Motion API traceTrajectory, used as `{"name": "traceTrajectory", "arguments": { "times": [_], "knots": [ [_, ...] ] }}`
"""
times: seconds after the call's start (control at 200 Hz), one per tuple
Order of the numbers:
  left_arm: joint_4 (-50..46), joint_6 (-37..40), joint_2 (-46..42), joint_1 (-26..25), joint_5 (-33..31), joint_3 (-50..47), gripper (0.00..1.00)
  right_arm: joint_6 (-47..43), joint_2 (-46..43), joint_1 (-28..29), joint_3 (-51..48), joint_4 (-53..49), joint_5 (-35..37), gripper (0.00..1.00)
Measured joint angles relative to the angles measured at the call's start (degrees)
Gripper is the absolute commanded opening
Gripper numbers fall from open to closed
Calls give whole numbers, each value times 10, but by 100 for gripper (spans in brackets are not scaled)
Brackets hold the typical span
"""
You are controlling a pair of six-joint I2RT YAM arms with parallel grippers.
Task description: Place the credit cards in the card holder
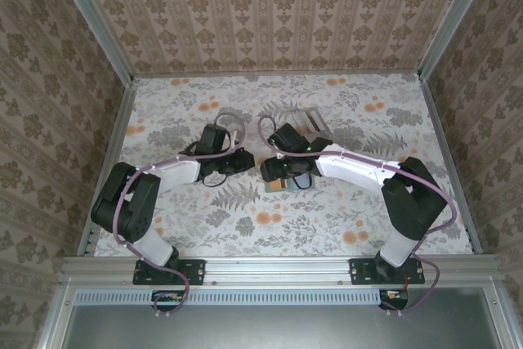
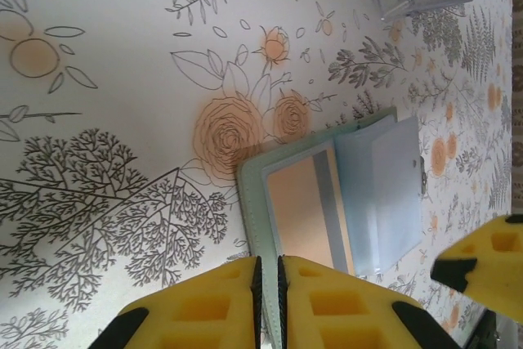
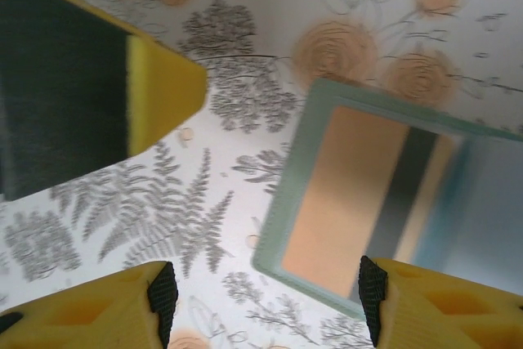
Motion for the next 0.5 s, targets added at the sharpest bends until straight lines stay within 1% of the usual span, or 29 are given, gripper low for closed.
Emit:
{"name": "traceTrajectory", "arguments": {
  "times": [0.14, 0.355, 0.5],
  "knots": [
    [2, -3, 0, 5, 0, -4, 17, 5, -8, -11, -6, 0, 5, 61],
    [3, -4, -5, 4, 0, -7, 18, 7, -61, -89, -47, -26, 42, 62],
    [3, -4, -5, 1, 0, -7, 18, 17, -69, -115, -90, -30, 26, 62]
  ]
}}
